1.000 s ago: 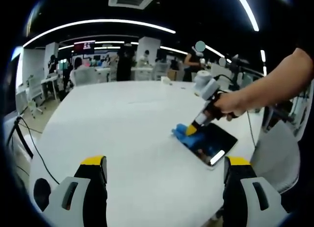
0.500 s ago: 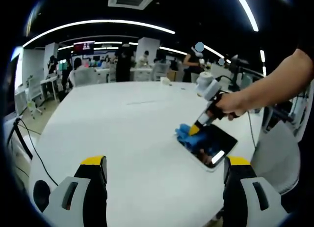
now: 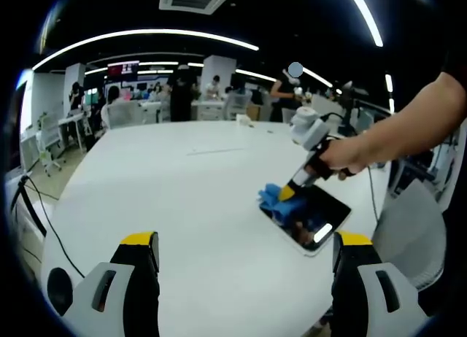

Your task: Wipe the mirror surface with the cleaning cloth until all visible marks leave the cleaned area.

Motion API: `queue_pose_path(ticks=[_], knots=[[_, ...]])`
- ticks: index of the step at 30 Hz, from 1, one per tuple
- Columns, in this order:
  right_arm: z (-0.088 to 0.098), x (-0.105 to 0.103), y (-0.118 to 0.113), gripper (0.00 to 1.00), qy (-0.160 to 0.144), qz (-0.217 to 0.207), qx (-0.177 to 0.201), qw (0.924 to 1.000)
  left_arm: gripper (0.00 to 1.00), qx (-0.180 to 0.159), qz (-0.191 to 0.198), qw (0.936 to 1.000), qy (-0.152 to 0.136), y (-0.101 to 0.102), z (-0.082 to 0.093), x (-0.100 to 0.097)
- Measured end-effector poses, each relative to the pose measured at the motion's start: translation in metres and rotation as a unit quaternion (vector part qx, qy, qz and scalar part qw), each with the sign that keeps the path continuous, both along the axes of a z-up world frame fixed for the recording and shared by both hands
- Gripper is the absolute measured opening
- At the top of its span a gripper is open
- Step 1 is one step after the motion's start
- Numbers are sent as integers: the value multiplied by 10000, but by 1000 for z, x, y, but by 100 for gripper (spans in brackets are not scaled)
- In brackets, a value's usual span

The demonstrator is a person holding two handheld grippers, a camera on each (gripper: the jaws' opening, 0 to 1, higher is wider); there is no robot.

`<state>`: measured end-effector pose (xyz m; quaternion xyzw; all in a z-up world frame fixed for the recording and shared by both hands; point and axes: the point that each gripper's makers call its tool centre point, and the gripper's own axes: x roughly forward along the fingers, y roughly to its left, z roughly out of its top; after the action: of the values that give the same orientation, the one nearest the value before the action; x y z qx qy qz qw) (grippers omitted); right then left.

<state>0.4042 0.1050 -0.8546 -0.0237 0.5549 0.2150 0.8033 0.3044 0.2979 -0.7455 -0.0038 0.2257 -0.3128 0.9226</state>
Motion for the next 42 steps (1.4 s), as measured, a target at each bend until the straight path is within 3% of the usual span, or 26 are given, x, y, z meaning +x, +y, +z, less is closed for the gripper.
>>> queue_pose_path(ticks=[4, 21, 42], knots=[[0, 1, -2, 1, 39, -232, 158, 9996, 100, 5, 24, 10000, -6, 3, 1, -1], [-1, -2, -6, 1, -210, -44, -68, 9997, 100, 18, 66, 10000, -17, 3, 2, -9], [3, -27, -7, 0, -365, -237, -121, 9990, 100, 41, 24, 9999, -90, 6, 6, -9]])
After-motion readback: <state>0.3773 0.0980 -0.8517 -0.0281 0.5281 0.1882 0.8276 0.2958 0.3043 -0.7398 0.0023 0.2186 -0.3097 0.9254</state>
